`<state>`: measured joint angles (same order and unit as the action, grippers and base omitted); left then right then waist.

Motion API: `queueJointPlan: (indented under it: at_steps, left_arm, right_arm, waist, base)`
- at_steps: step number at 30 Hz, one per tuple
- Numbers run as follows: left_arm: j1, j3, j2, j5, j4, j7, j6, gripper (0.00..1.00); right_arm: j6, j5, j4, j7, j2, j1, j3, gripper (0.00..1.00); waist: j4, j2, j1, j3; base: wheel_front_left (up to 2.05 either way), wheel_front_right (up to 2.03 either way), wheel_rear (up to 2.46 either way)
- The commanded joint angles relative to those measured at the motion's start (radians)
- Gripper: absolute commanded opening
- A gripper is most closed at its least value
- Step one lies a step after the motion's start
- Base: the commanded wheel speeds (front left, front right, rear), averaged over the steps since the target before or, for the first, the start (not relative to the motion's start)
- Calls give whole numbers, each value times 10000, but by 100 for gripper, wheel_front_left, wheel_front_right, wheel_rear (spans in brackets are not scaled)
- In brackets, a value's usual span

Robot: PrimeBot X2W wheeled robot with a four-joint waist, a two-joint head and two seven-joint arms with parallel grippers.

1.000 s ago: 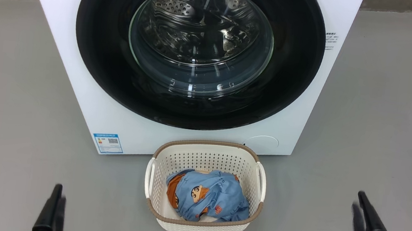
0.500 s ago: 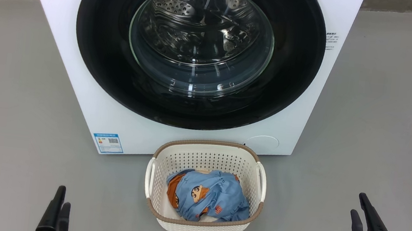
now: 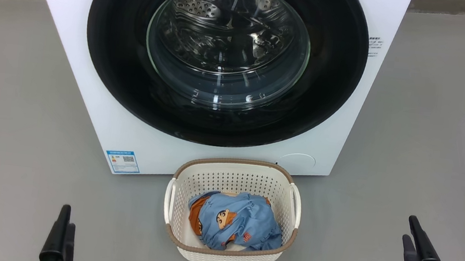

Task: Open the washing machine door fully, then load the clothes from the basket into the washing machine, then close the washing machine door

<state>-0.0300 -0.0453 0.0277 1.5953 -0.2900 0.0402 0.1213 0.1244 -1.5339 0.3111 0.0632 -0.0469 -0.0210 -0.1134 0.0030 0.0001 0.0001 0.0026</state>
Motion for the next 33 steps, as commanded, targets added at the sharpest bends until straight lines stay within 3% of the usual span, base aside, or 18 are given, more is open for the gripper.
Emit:
queueJointPlan:
  at_steps: [1,20,33]
  left_arm:
    - [-458,-55,158,-162,223,-91,29,100]
    - [-636,401,599,-4062,229,-755,-474,100]
    - [-588,676,798,-6768,485,-1141,-710,100]
  right_arm:
    - [17,183,-258,-84,-211,-532,69,100]
    - [26,3628,112,-940,-779,-795,483,100]
    - [32,6962,99,-1169,-942,-829,318,100]
  waist:
    - [4,-1,0,-6]
    - [37,-1,0,-163]
    - [47,-1,0,-217]
  base:
    - [0,0,0]
    - [0,0,0]
    - [0,0,0]
